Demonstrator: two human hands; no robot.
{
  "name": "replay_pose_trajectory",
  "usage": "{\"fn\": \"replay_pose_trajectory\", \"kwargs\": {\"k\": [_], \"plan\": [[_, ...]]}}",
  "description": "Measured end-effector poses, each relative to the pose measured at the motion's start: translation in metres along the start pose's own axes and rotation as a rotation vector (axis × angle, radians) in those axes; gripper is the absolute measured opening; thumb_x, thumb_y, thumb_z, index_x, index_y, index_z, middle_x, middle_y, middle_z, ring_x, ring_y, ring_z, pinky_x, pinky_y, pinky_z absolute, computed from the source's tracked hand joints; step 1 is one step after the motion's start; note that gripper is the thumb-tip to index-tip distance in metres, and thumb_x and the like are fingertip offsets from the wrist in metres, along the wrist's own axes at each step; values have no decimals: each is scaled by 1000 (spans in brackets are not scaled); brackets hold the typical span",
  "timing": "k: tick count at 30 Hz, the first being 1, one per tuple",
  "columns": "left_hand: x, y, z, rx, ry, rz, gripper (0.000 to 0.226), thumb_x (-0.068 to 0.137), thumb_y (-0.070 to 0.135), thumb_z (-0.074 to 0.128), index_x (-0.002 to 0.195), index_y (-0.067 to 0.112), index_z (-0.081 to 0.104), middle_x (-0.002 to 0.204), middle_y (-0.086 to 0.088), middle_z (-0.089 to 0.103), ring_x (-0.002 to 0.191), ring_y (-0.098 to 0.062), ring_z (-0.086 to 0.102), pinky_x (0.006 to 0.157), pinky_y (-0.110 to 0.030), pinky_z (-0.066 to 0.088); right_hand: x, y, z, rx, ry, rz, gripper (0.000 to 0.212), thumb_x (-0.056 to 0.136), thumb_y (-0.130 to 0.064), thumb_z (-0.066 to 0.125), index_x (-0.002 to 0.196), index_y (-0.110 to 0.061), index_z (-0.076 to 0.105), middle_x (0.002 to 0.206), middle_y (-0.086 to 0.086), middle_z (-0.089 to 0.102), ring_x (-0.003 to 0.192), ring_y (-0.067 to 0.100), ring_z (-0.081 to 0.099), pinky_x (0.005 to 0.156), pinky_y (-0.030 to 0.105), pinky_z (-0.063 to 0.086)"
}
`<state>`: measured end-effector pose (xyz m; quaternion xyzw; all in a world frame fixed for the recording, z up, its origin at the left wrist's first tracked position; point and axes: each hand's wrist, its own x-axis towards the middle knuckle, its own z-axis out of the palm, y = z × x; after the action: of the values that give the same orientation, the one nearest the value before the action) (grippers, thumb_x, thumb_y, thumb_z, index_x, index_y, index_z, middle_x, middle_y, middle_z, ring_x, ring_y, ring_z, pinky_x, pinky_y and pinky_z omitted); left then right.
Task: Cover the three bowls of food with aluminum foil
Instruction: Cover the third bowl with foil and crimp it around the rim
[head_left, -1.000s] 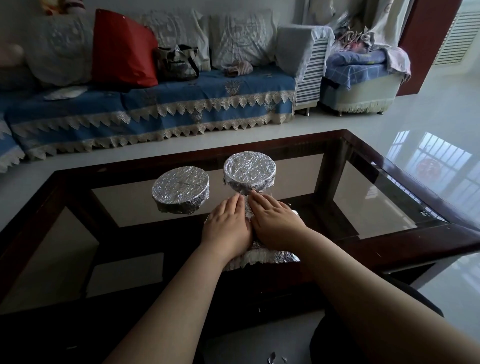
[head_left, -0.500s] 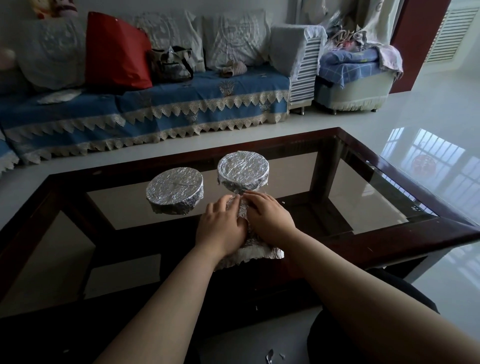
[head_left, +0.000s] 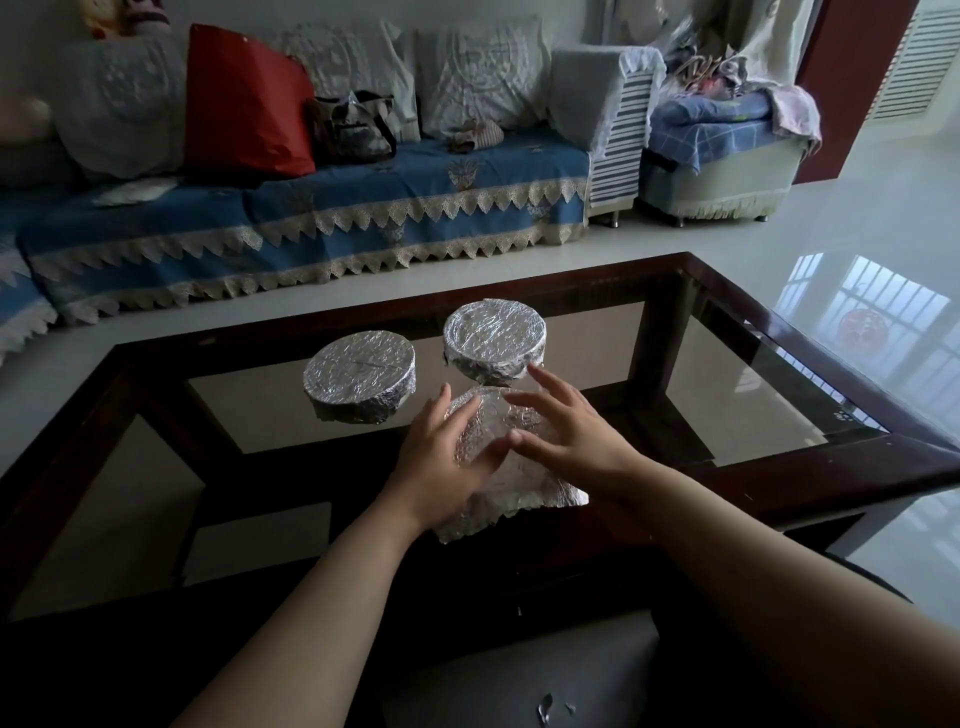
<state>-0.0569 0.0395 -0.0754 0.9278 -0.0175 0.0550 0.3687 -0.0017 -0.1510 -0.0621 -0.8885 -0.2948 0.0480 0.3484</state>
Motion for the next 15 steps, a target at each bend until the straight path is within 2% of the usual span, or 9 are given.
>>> {"fn": "replay_pose_trajectory", "kwargs": {"k": [3,6,8,9,12,15], "plan": [[-7,-10,-11,-61,-131,19,118,47,93,52,148,41,20,160,10,-8,146,-8,-1,117,-38,12,-10,5,-2,75,-118,21,97,58,-89,48,141,-41,35,159,-18,-12,147,19,6,116,47,23],[-11,-18,-10,-69,-139,24,128,40,88,64,149,38,19,159,14,-4,144,-3,4,117,-36,20,-13,8,6,36,-171,43,107,54,-85,56,146,-41,25,158,-15,-18,148,23,0,117,53,21],[-13,-20,-6,-132,-107,1,131,39,82,72,149,36,20,157,17,0,143,-2,10,115,-38,30,-14,7,8,-19,-165,39,106,58,-78,63,147,-41,19,159,-13,-18,148,26,-1,117,55,18],[-13,-20,-5,-134,-93,2,131,39,81,73,150,35,19,156,16,2,143,-3,11,115,-38,30,-14,6,9,-46,-159,37,107,58,-76,63,148,-41,18,159,-12,-17,148,27,0,117,54,16],[-12,-22,-4,-53,-62,34,134,38,84,69,151,34,15,156,9,7,144,-5,11,118,-35,20,-13,7,11,-116,-126,22,114,51,-83,58,148,-38,18,160,-9,-10,147,29,3,118,50,14],[-11,-24,-4,-35,-46,64,136,38,86,67,151,32,14,156,5,11,143,-5,12,118,-28,17,-13,11,17,-127,-56,5,116,47,-89,52,146,-38,21,160,-8,-2,147,27,7,117,49,15]]}}
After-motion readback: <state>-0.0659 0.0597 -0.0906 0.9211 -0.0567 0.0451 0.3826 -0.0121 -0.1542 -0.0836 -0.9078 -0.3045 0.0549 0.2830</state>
